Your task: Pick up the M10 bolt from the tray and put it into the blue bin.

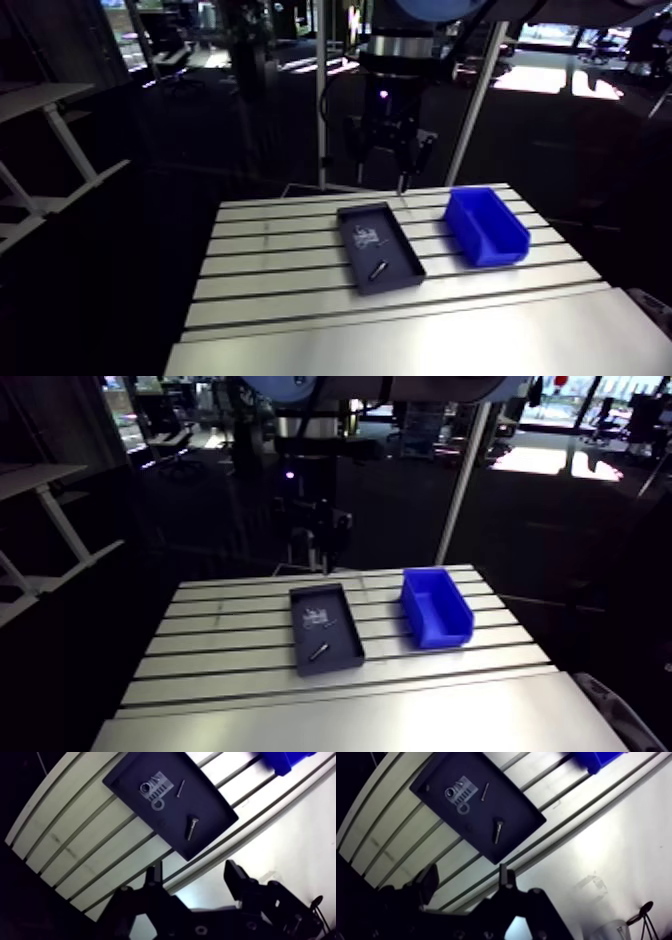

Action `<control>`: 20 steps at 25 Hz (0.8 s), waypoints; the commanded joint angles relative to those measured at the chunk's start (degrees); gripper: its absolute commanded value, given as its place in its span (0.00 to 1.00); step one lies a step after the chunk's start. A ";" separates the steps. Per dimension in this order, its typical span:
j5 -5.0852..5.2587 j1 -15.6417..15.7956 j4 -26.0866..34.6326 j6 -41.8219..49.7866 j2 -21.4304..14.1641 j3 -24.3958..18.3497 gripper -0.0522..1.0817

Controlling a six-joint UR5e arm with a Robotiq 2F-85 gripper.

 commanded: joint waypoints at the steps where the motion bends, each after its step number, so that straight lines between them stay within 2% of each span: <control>1: -3.10 0.51 -4.31 2.63 -0.08 4.09 0.44; 15: -3.01 1.39 -10.02 12.04 1.77 10.15 0.52; 20: -2.84 1.39 -11.96 12.39 2.74 11.21 0.52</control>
